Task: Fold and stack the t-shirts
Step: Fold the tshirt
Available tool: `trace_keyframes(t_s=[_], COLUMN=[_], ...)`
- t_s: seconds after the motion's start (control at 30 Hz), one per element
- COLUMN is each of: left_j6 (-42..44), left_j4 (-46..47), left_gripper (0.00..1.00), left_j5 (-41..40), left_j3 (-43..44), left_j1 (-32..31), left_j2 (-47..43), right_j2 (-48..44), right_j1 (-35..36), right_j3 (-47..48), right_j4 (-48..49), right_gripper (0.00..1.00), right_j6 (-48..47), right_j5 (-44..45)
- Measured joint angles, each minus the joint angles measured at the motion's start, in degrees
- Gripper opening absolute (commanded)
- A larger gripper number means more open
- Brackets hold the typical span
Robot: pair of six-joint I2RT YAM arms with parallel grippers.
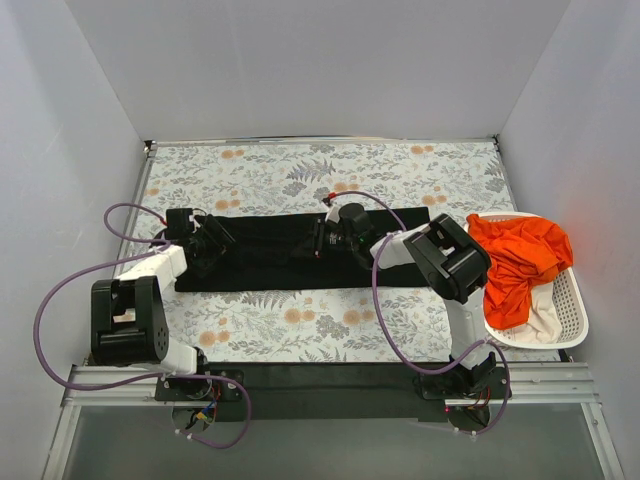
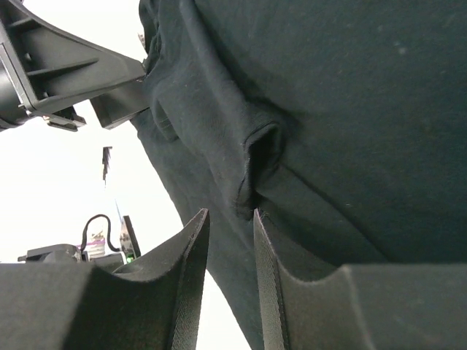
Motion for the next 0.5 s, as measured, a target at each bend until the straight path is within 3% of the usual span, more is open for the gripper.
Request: trace_keyframes(t_s=[0.5], left_j6=[-0.7], left_j4=[3.3], left_gripper=[0.79], left_j5=[4.6], left_j3=[-0.3], left_j1=[-1.4], left_j2=[0.8], right_j2=[3.3], right_j1=[1.4], right_j3=[1.9], right_j4=[0.0], right_gripper=[0.35], right_j6=[0.4], right_j5=[-1.0])
